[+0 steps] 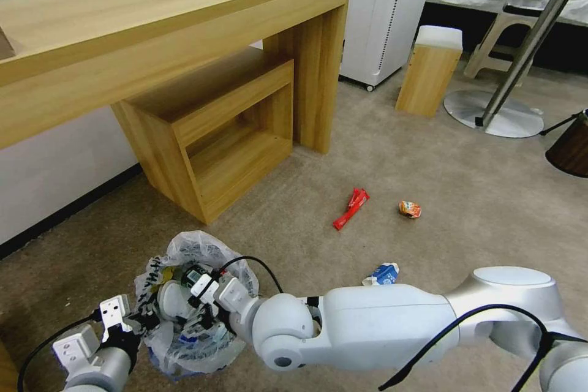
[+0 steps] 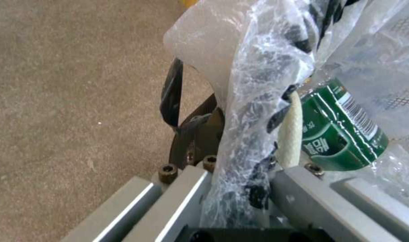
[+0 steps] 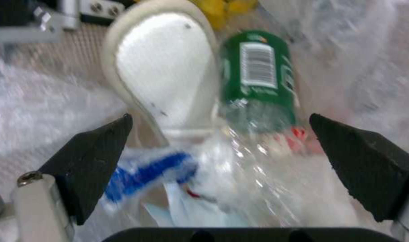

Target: Pick up the trash bin and place the garbage on the floor into it.

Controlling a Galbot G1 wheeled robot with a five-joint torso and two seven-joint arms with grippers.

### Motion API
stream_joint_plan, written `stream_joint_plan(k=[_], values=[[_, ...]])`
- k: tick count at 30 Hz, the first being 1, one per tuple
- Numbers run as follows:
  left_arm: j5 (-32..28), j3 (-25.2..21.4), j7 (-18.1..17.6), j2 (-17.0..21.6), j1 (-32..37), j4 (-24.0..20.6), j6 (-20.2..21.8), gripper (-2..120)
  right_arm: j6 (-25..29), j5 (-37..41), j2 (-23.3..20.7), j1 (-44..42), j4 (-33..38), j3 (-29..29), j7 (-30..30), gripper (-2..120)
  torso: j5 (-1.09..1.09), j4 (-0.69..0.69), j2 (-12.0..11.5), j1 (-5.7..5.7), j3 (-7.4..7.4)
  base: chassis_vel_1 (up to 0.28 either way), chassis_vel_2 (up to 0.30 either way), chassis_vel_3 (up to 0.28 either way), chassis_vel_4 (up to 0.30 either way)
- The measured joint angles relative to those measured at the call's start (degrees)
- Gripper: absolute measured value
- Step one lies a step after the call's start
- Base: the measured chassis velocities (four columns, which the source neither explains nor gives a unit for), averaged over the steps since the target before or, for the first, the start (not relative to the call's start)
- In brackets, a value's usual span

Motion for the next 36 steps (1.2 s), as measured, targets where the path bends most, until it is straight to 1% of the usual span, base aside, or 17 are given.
stream_joint_plan(k=[7,10,11,14,15,16,18,20,21,22,24,25,28,29,32,34,36], values=[[-0.3,0.6,-0.2,0.0,-1.7,1.5,0.0,0,2.1,1.1,-3.5,-0.1,2.1,-0.6,-1.6,100,0.00,-0.01,0.0,0.00,0.00,0.000,0.000,0.000,0.000],[-0.3,0.8,-0.2,-0.1,-1.9,1.6,0.0,0,3.8,0.2,-3.5,-0.3,2.0,-0.5,-2.6,100,0.00,-0.01,0.0,0.00,0.00,0.000,0.000,0.000,0.000],[-0.3,0.9,-0.2,-0.2,-2.0,1.7,0.0,0,6.2,-1.2,-3.0,-0.5,1.6,-0.4,-4.0,100,0.00,-0.01,0.0,0.00,0.00,0.000,0.000,0.000,0.000],[-0.3,0.9,-0.2,-0.2,-2.0,1.8,0.0,0,8.1,-3.2,-2.4,-0.6,0.9,-0.2,-5.3,100,0.01,0.00,0.0,0.00,0.00,0.000,0.000,0.000,0.000],[-0.3,0.9,-0.2,-0.2,-2.0,1.9,0.0,0,10.4,-5.1,-1.4,-0.8,-0.2,0.0,-6.6,100,0.00,0.00,0.0,0.00,0.00,0.000,0.000,0.000,0.000],[-0.3,0.9,-0.2,-0.2,-2.0,1.9,0.0,0,10.4,-5.1,-1.4,-0.8,-0.2,0.0,-6.6,100,0.00,0.00,0.0,0.00,0.00,0.000,0.000,0.000,0.000],[-0.3,0.9,-0.1,-0.3,-2.0,1.9,0.0,0,13.3,-7.0,0.1,-1.3,-1.5,0.4,-7.9,100,0.00,0.00,0.0,0.00,0.00,0.000,0.000,0.000,0.000],[-0.4,0.7,-0.1,-0.2,-1.9,1.8,0.0,0,19.8,-11.1,1.3,-2.5,-4.1,1.2,-11.4,100,0.00,0.01,0.0,0.00,0.00,0.000,0.000,0.000,0.000],[-0.4,0.7,-0.1,-0.2,-1.9,1.8,0.0,0,19.8,-11.1,1.3,-2.5,-4.1,1.2,-11.4,100,0.00,0.01,0.0,0.00,0.00,0.000,0.000,0.000,0.000],[-0.4,0.5,-0.1,-0.1,-1.9,1.8,0.0,0,21.6,-12.0,1.3,-3.1,-4.7,1.9,-12.9,100,0.00,0.01,0.0,0.00,0.00,0.000,0.000,0.000,0.000],[-0.5,0.2,-0.1,0.3,-1.8,1.8,0.0,0,26.9,-13.0,0.8,-5.0,-5.4,4.8,-16.3,100,0.00,0.00,0.0,0.00,0.00,0.000,0.000,0.000,0.000],[-0.5,0.2,-0.1,0.3,-1.8,1.8,0.0,0,26.9,-13.0,0.8,-5.0,-5.4,4.8,-16.3,100,0.00,0.00,0.0,0.00,0.00,0.000,0.000,0.000,0.000],[-0.9,-0.1,-0.1,0.7,-1.9,1.8,0.1,0,31.8,-13.1,-1.2,-8.1,-5.5,11.7,-20.8,100,0.01,0.00,0.0,0.00,0.00,0.000,0.000,0.000,0.000],[-0.9,-0.1,-0.1,0.7,-1.9,1.8,0.1,0,31.8,-13.1,-1.2,-8.1,-5.5,11.7,-20.8,100,0.01,0.00,0.0,0.00,0.00,0.000,0.000,0.000,0.000],[-1.3,-0.4,-0.1,0.8,-2.1,1.6,0.2,0,34.7,-11.3,-3.5,-11.2,-4.2,21.2,-23.0,100,0.01,-0.01,0.0,0.00,0.00,0.000,0.000,0.000,0.000],[-1.3,-0.4,-0.1,0.7,-2.1,1.5,0.2,0,34.7,-11.1,-4.0,-11.9,-3.8,23.2,-23.2,100,0.00,-0.01,0.0,0.00,0.00,0.000,0.000,0.000,0.000],[-1.3,-0.6,-0.1,0.6,-1.9,1.0,0.2,0,35.1,-10.5,-5.6,-15.2,-2.2,32.4,-23.4,100,0.02,-0.01,0.0,0.00,0.00,0.000,0.000,0.000,0.000]])
